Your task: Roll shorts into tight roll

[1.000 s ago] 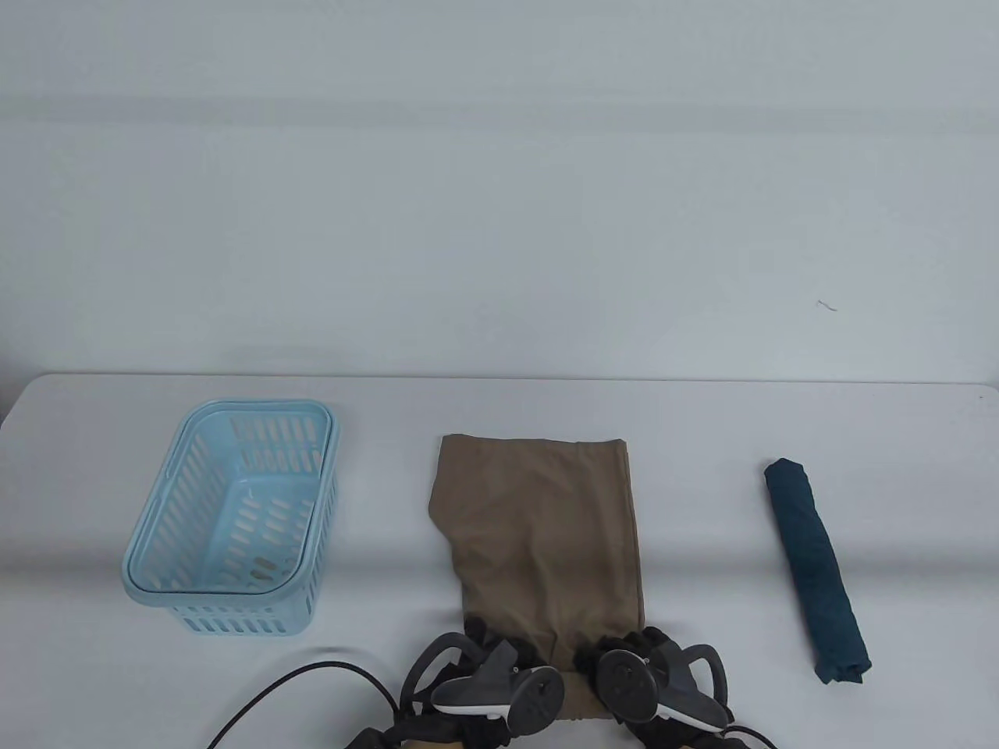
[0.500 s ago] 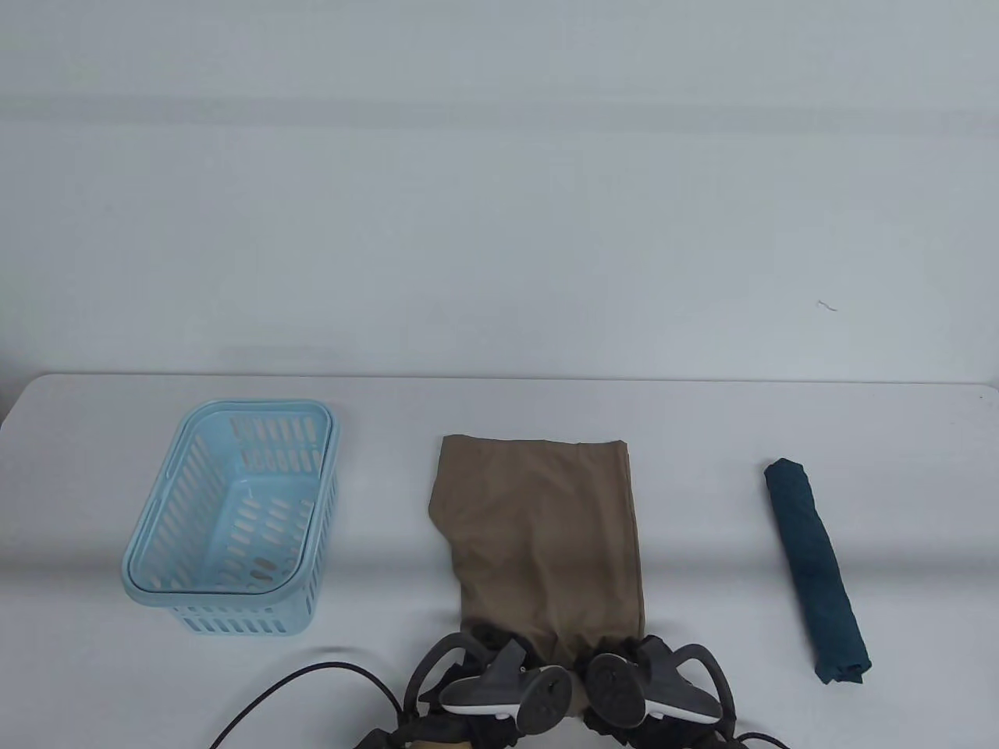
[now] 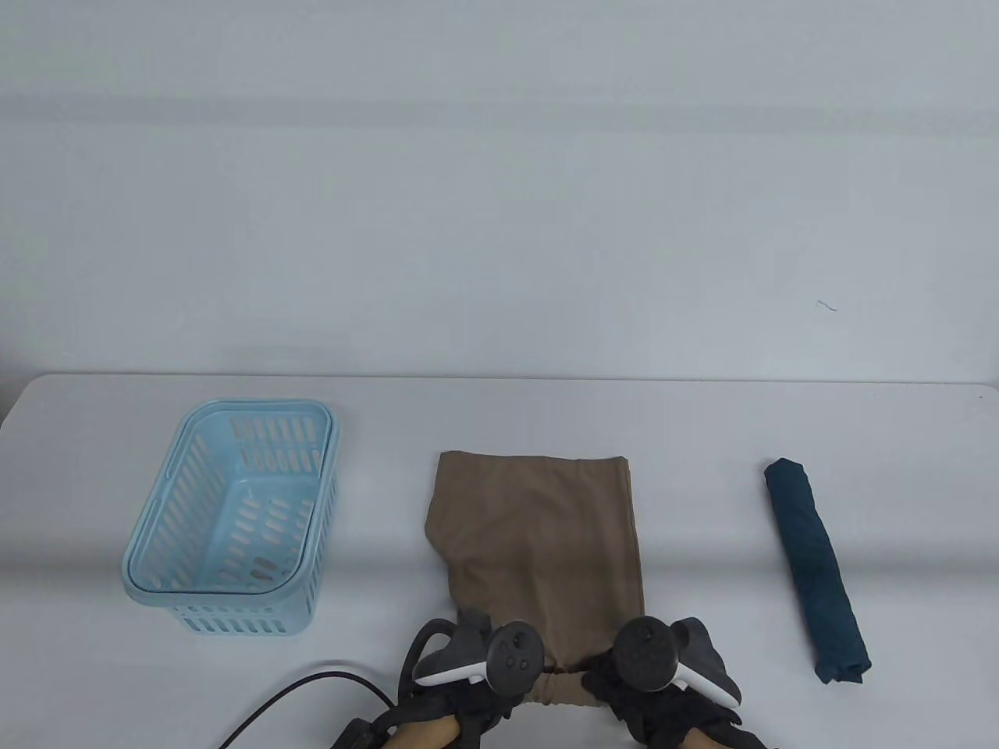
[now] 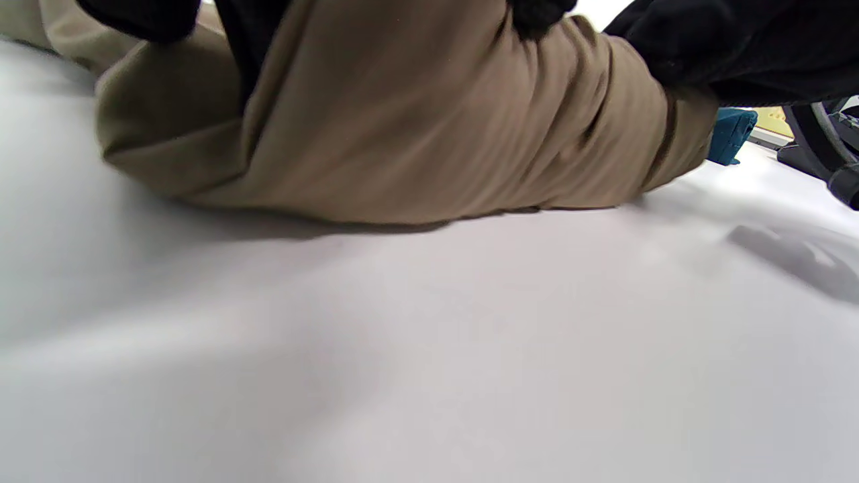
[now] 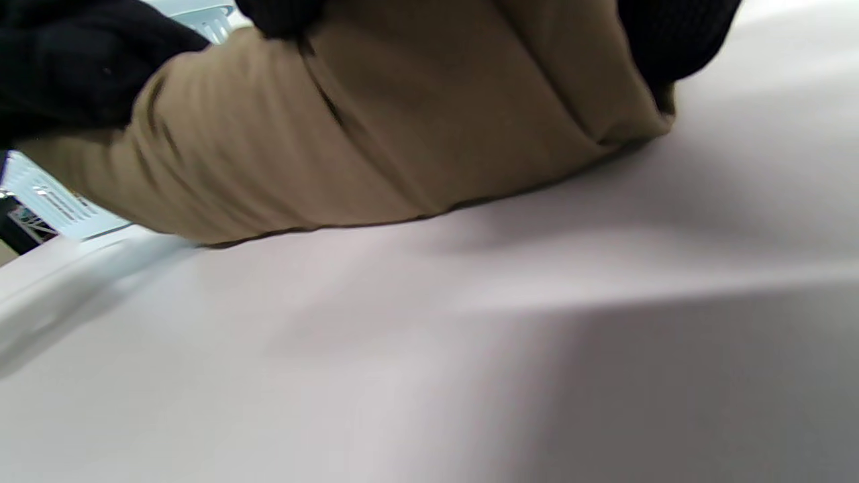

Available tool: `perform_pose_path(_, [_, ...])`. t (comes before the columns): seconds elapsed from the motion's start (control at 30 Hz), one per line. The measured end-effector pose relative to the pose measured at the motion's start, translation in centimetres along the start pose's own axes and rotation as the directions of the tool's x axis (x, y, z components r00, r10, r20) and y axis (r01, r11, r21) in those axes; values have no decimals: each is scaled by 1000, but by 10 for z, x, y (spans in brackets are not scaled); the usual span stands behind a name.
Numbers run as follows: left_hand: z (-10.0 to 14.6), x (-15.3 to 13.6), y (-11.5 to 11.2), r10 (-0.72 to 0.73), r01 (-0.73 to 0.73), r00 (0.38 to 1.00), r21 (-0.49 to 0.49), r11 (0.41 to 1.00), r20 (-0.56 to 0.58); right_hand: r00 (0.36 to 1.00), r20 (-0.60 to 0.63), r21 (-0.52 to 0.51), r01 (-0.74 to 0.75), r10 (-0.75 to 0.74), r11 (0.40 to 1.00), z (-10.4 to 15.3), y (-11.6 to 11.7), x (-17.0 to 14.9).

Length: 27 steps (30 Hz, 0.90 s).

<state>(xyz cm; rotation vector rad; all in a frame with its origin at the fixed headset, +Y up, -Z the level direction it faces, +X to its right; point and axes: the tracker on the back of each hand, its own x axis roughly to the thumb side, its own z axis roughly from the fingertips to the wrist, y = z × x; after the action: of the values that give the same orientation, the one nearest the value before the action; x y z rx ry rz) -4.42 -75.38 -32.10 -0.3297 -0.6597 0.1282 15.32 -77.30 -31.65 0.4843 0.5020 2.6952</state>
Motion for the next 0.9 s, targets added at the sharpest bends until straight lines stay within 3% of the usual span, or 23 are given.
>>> perform_pose_path(0.2, [0,-1,-2,-13,13,1000,19,1000,-5,998,-53,-25,-33,32,999,-7,3,0])
perform_pose_path(0.3, [16,10,13,-125,115,990,128,985,71,996,-71,-43,-55,52,998,-8,3,1])
perform_pose_path(0.37, [22,18,18,-163,152,977,89,984,138,995,-78,-55,-59,55,997,-8,3,2])
perform_pose_path(0.43, [22,22,15,-234,236,966,-6,972,113,995,-81,-67,-62,57,996,-7,2,3])
perform_pose_path(0.57, [14,19,6,-310,313,947,-26,949,86,983,-2,-208,-182,185,961,3,-11,10])
perform_pose_path(0.67, [11,14,-1,-282,284,957,-23,959,67,970,61,-196,-221,237,955,9,-10,13])
perform_pose_path(0.9, [6,17,-18,-317,319,948,-65,946,43,930,100,-52,-350,354,935,5,10,17])
